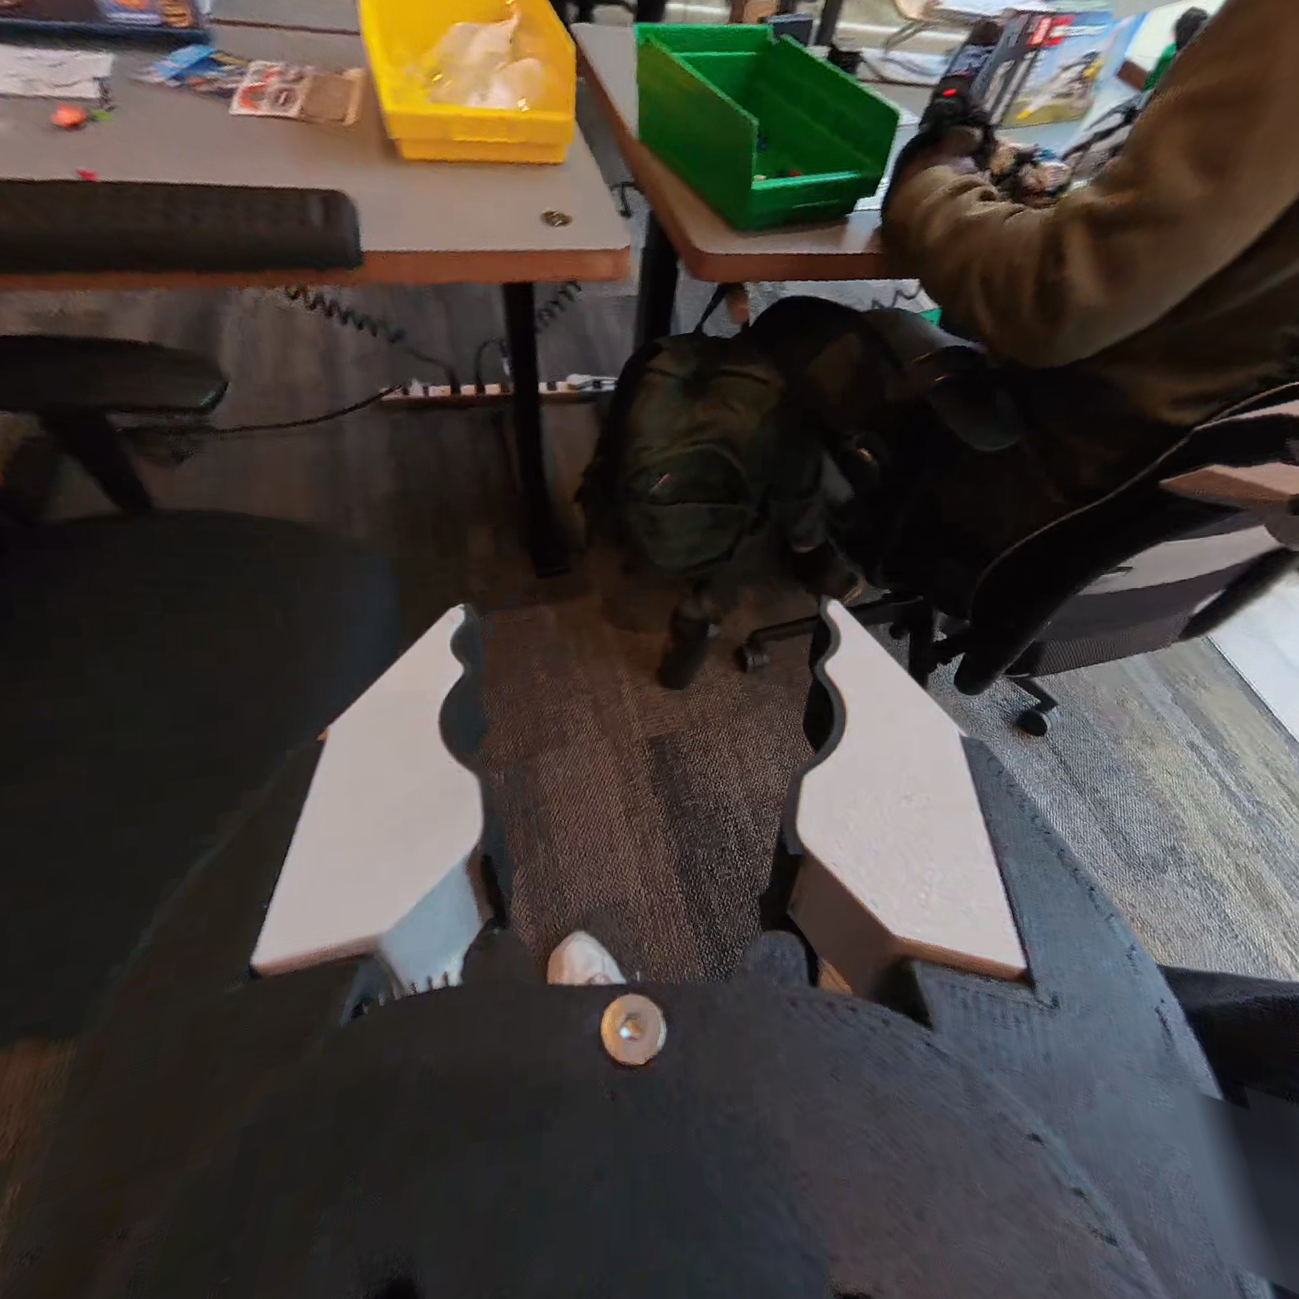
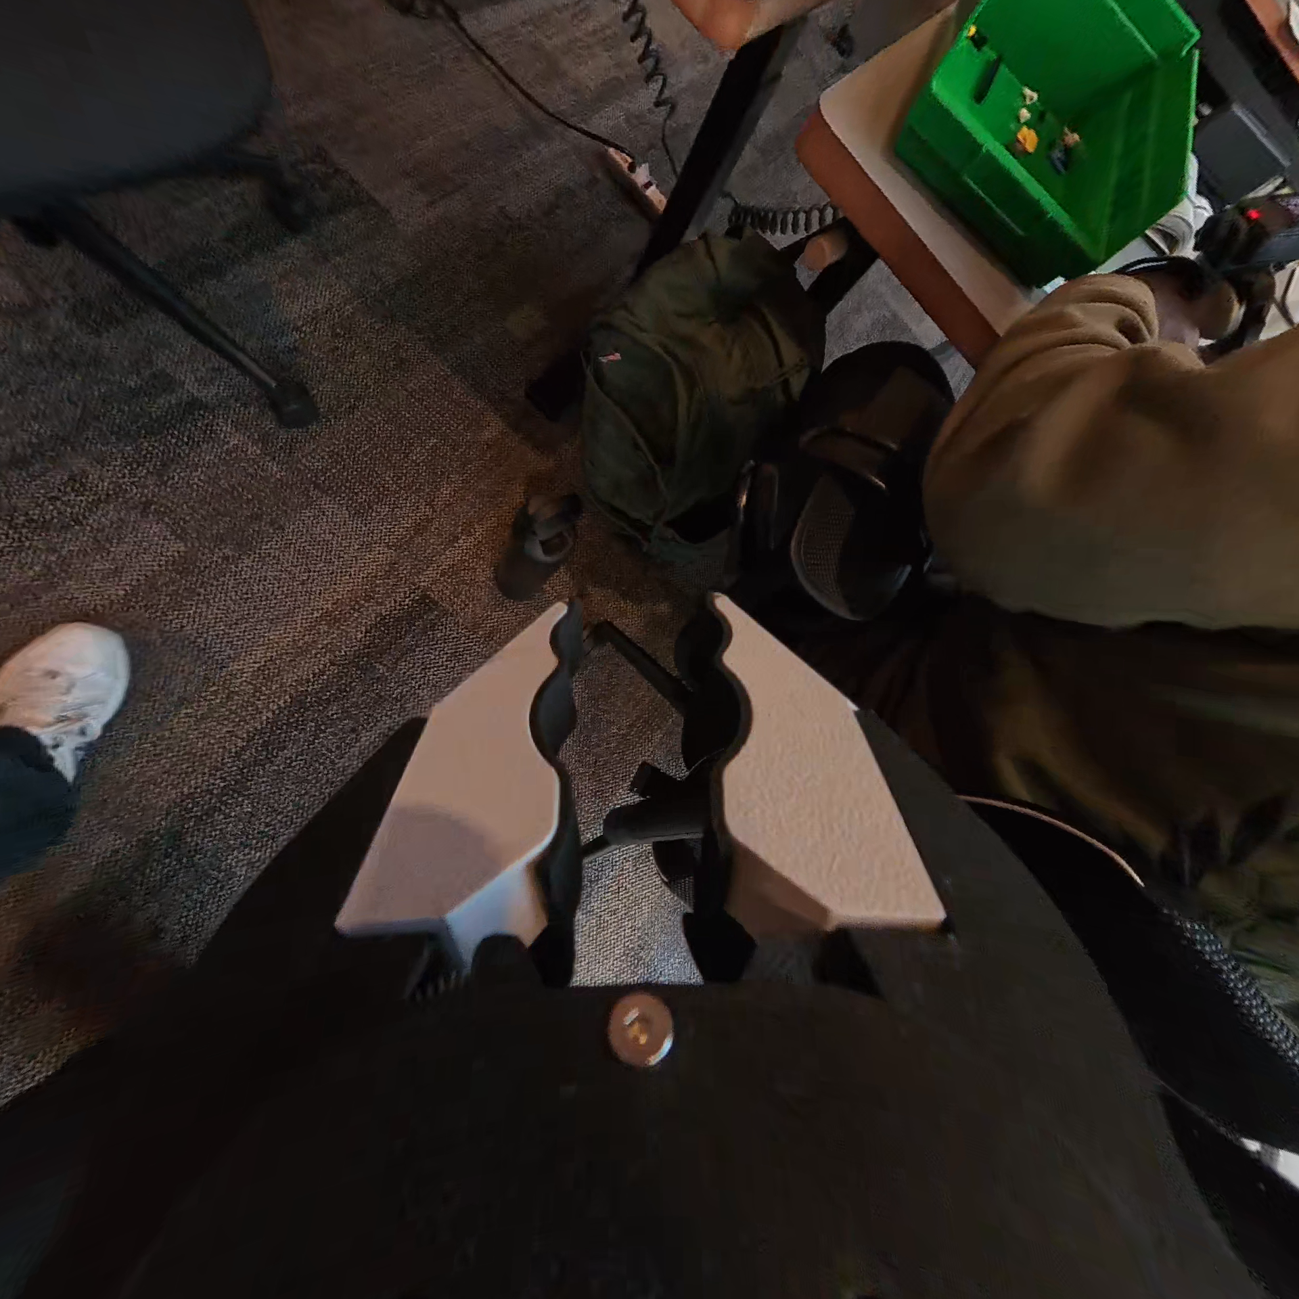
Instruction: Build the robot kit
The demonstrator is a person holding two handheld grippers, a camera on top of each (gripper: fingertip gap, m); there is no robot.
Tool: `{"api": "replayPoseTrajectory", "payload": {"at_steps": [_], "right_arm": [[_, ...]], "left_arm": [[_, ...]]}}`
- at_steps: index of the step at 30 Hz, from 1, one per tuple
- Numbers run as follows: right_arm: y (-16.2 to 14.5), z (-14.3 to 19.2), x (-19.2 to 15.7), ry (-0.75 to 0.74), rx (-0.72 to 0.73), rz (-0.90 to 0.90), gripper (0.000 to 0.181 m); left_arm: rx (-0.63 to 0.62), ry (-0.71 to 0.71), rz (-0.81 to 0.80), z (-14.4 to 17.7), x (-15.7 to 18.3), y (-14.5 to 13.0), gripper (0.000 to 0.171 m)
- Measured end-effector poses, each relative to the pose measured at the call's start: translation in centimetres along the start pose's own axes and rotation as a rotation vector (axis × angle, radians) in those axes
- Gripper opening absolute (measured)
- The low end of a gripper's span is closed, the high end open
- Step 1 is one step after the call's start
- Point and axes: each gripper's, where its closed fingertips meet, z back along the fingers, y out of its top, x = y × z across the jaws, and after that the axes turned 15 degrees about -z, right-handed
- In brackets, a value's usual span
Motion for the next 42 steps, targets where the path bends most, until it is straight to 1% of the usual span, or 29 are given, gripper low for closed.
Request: {"api": "replayPoseTrajectory", "payload": {"at_steps": [2,4,7,10,13,15,17,19,21,23,25,28,31,34,39,42], "right_arm": [[-0.7,-0.5,0.2,0.019,-0.006,-0.006,0.034],[-1.8,-1.3,-0.2,0.037,-0.019,-0.021,0.034],[-3.4,-3.5,-2.1,0.068,-0.047,-0.001,0.034],[-3.7,-6.2,-4.7,0.089,-0.065,0.004,0.034],[-1.8,-9.3,-7.3,0.11,-0.022,0.001,0.033],[-0.5,-11.8,-8.9,0.125,-0.001,-0.023,0.034],[1.1,-14.5,-10.2,0.149,0.019,-0.052,0.033],[2.7,-17.3,-10.6,0.154,0.042,-0.062,0.033],[4.8,-20.8,-10.3,0.148,0.067,-0.145,0.033],[6.6,-24.6,-10.6,0.183,0.097,-0.215,0.033],[7.3,-28.9,-10.9,0.206,0.11,-0.199,0.034],[5.9,-34.8,-11.9,0.252,0.039,-0.156,0.034],[5.8,-38.5,-12.0,0.283,0.046,-0.106,0.034],[4.6,-41.7,-11.9,0.304,0.019,-0.116,0.034],[1.6,-45.8,-10.5,0.236,-0.064,-0.21,0.034],[0.4,-47.5,-11.0,0.212,-0.084,-0.235,0.034]], "left_arm": [[-0.032,0.006,0.029,0.5,1.1,-1.3,0.093],[-0.046,0.008,0.037,0.4,1.9,-1.7,0.094],[-0.015,-0.009,0.026,-0.9,2.1,-1.4,0.095],[0.066,-0.005,-0.013,-2.9,0.7,-0.4,0.096],[0.155,-0.026,-0.023,-5.4,-1.4,1.1,0.097],[0.175,-0.048,-0.016,-7.4,-3.1,2.0,0.098],[0.16,-0.061,0.006,-9.7,-4.9,2.6,0.106],[0.141,-0.1,0.085,-12.2,-6.3,2.9,0.111],[0.105,-0.167,0.156,-15.4,-7.3,2.5,0.106],[0.077,-0.161,0.163,-18.9,-8.9,1.7,0.106],[0.069,-0.118,0.126,-22.2,-10.7,1.3,0.106],[0.052,-0.041,0.106,-26.9,-12.8,0.3,0.106],[0.079,-0.024,0.139,-31.2,-13.8,-0.4,0.105],[0.112,-0.025,0.144,-34.6,-14.4,-1.3,0.101],[0.156,-0.119,0.165,-39.0,-14.0,-4.5,0.099],[0.203,-0.189,0.17,-40.4,-13.9,-5.8,0.098]]}}
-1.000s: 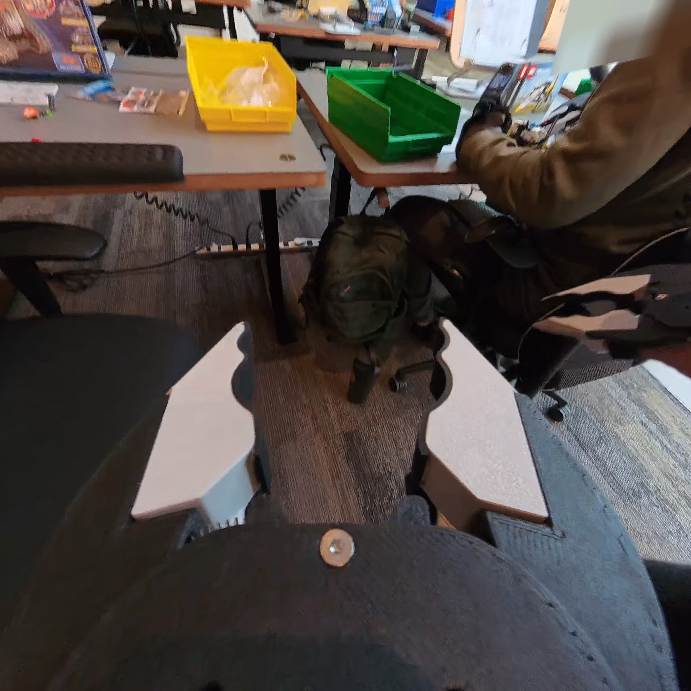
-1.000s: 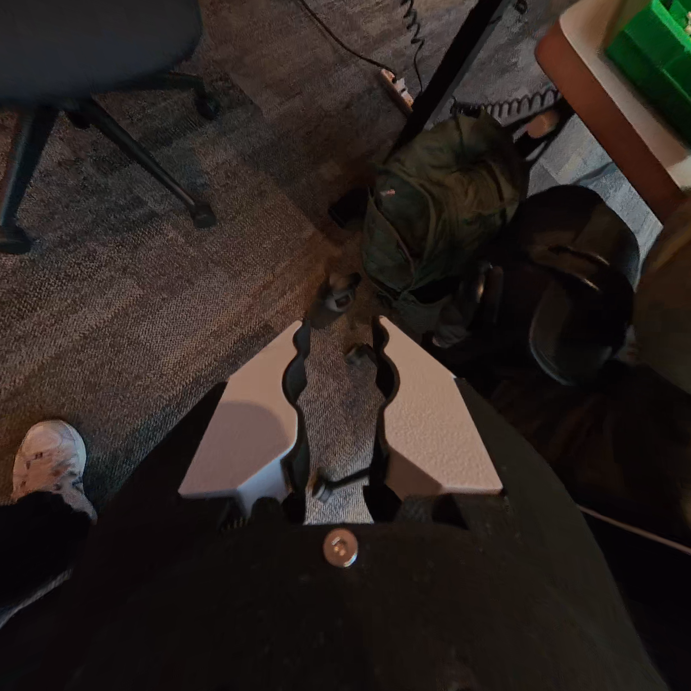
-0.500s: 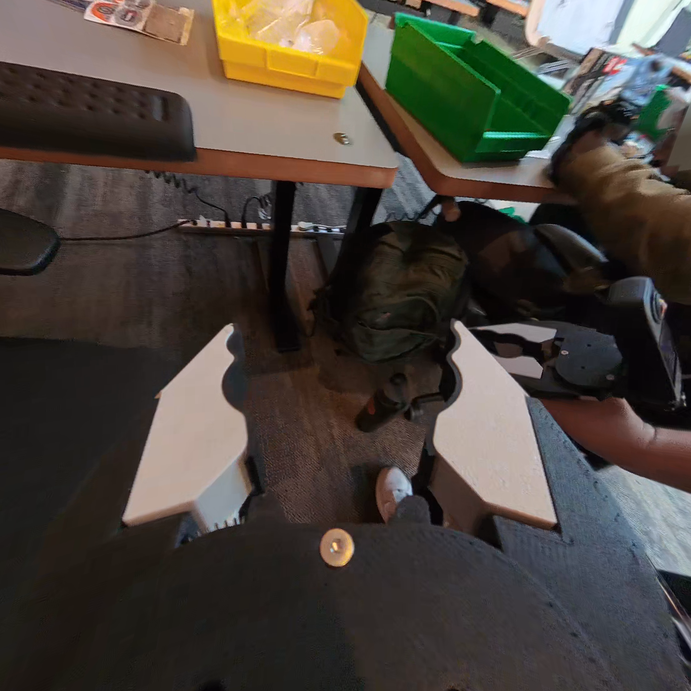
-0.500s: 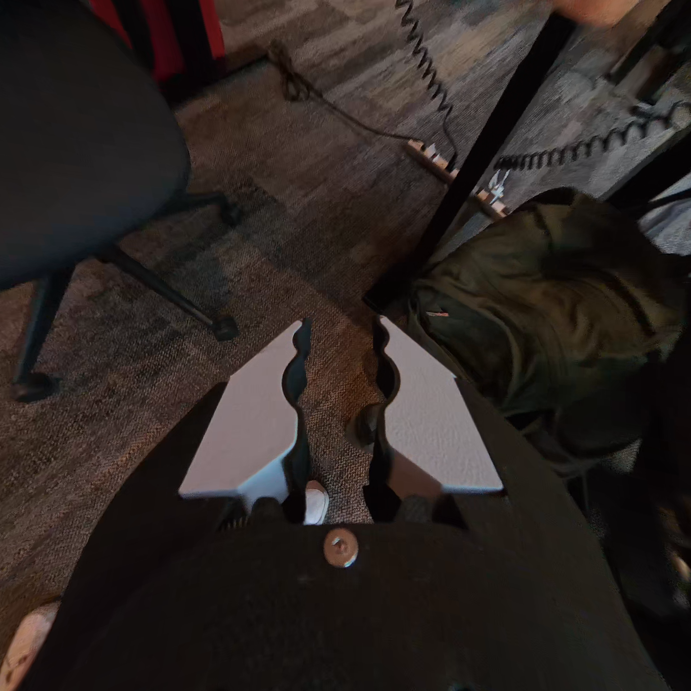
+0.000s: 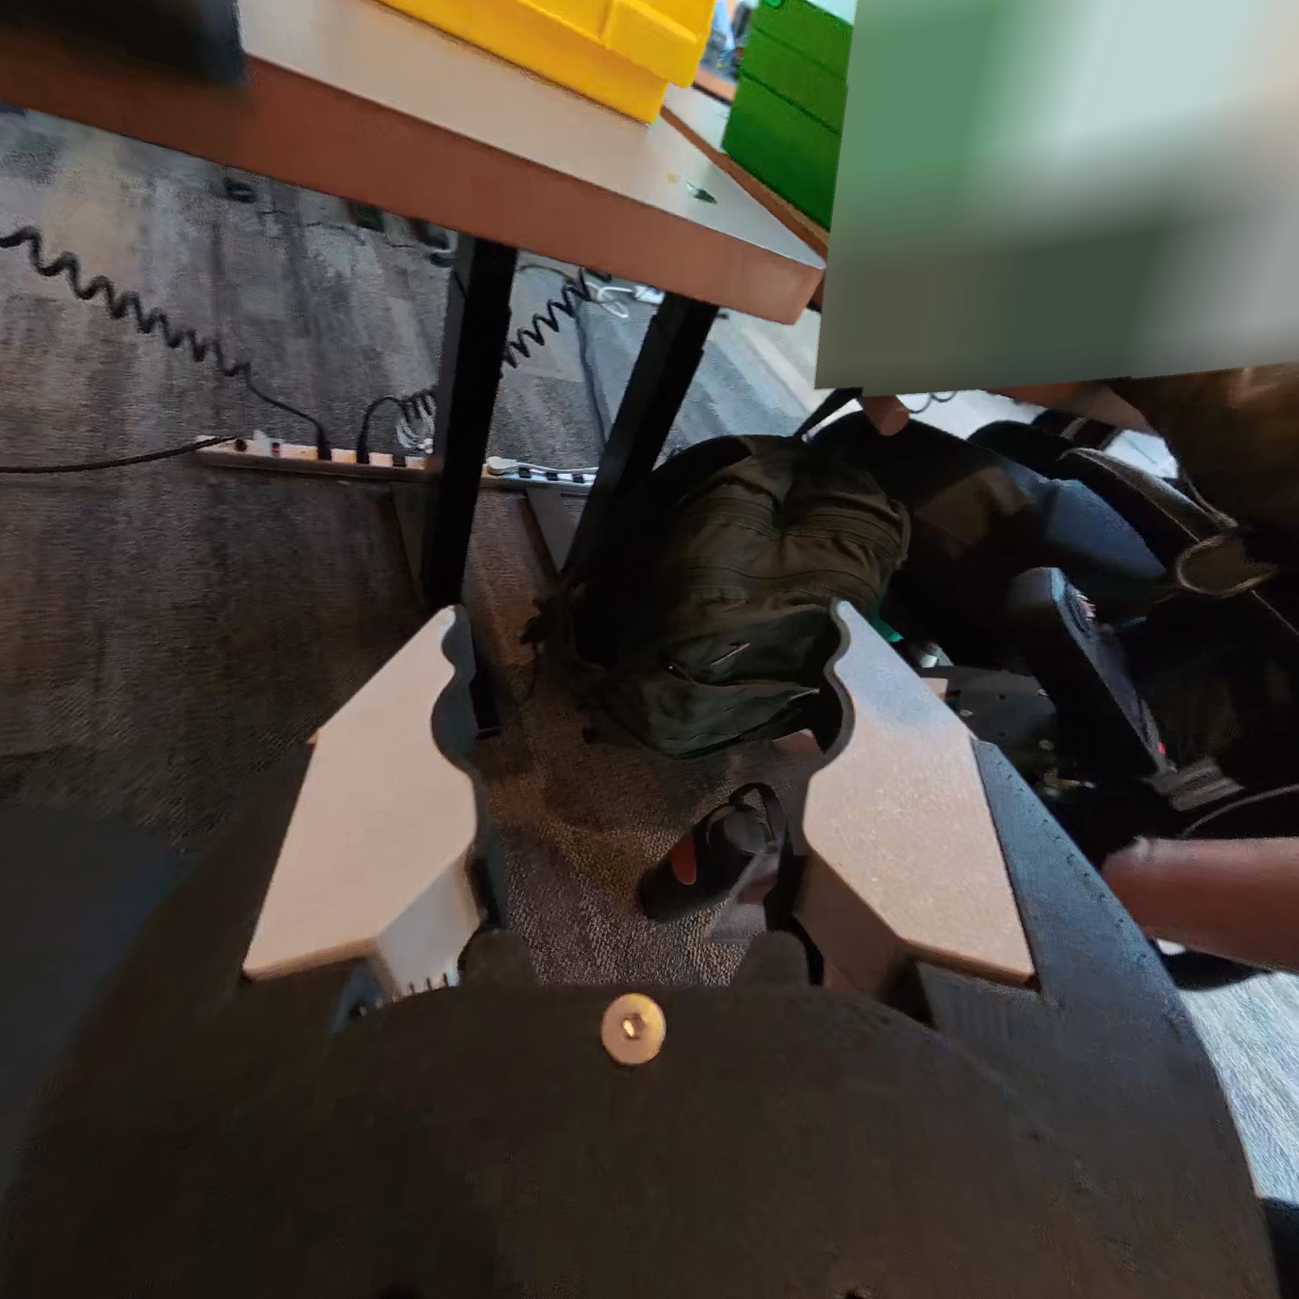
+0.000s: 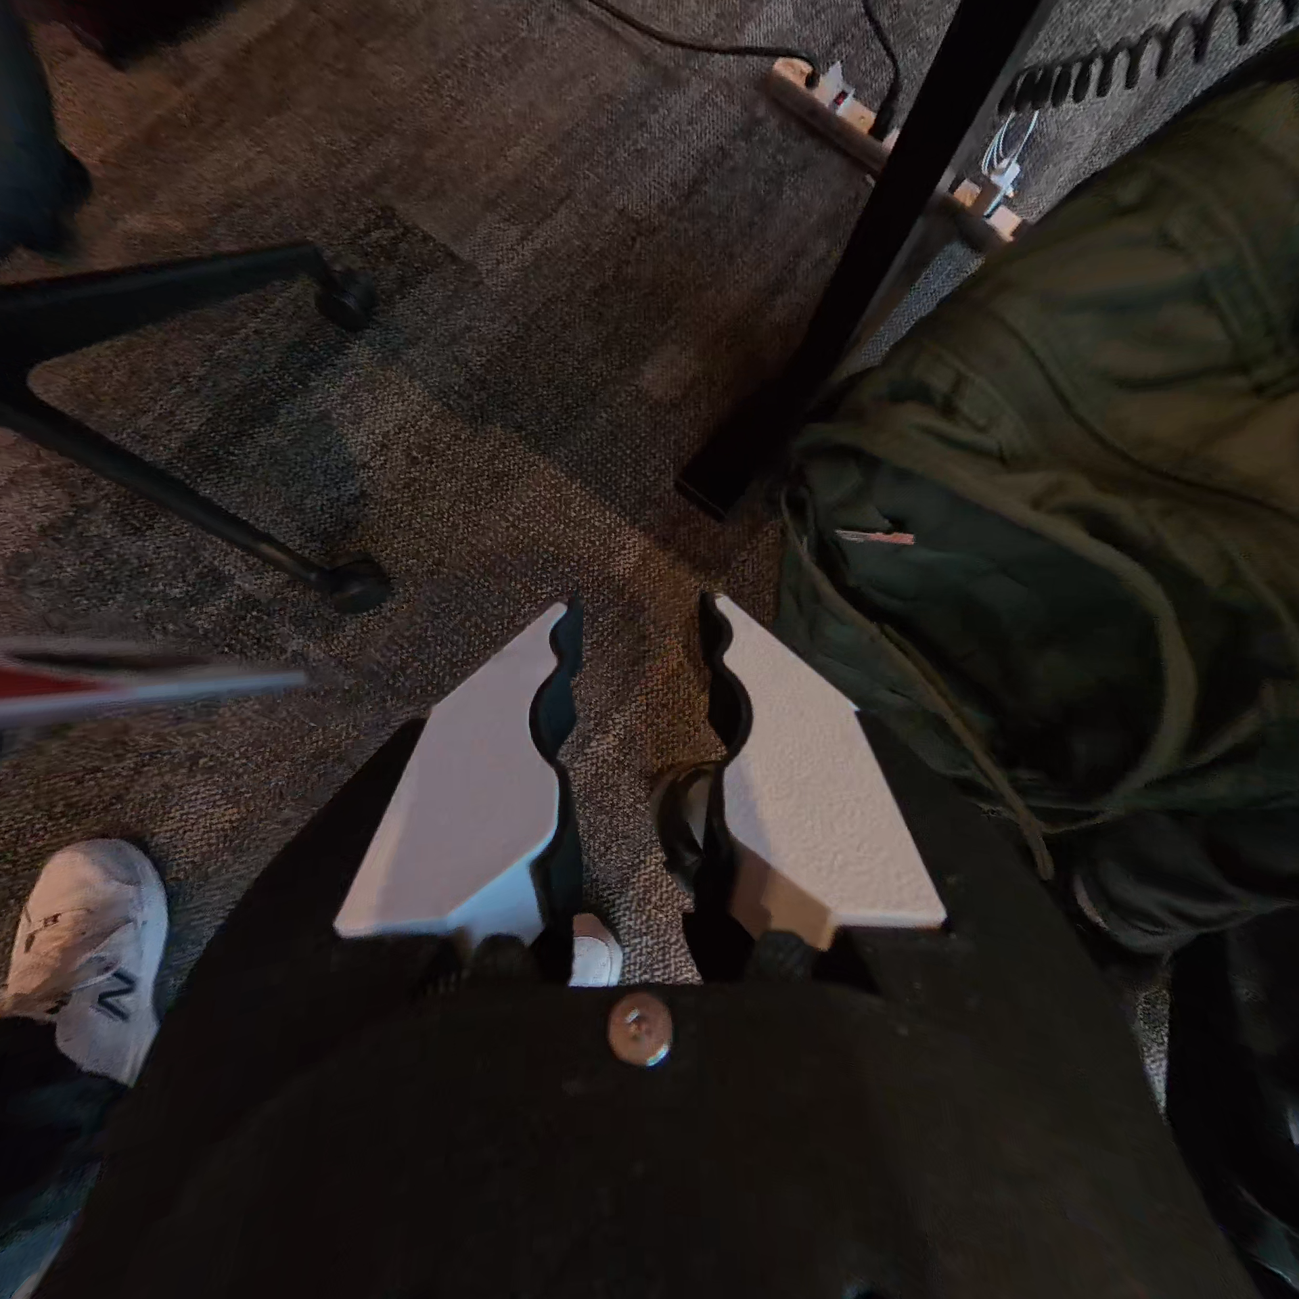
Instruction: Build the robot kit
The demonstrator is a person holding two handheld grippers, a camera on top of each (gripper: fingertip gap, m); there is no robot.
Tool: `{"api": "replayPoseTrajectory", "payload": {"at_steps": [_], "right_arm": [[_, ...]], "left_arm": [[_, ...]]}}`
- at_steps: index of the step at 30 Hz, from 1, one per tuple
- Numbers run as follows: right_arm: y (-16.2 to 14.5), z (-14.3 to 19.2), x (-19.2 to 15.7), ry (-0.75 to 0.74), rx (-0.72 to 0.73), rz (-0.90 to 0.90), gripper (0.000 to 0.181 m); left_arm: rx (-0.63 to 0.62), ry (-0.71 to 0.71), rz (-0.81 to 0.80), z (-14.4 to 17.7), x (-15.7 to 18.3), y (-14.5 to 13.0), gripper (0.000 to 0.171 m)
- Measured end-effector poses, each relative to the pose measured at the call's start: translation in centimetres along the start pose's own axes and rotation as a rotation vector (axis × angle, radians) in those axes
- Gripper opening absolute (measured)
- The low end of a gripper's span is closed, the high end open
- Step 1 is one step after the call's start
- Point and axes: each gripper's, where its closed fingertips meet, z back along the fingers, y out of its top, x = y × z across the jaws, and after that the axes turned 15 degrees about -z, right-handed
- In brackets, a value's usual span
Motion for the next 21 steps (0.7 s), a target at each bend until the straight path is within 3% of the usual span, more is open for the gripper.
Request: {"api": "replayPoseTrajectory", "payload": {"at_steps": [5,12,16,21], "right_arm": [[-3.4,-4.4,-1.7,-0.046,-0.064,0.001,0.034],[-9.6,-13.2,-4.9,-0.072,-0.161,-0.064,0.034],[-12.5,-18.8,-4.9,-0.112,-0.255,0.131,0.034],[-14.5,-23.4,-1.6,-0.185,-0.408,0.424,0.031]], "left_arm": [[-0.009,-0.047,-0.039,2.0,-1.4,-3.1,0.096],[0.041,0.075,0.078,10.0,-8.6,-7.6,0.088],[0.08,0.149,0.108,12.9,-11.8,-10.0,0.089],[0.085,0.242,0.092,15.1,-13.9,-12.2,0.089]]}}
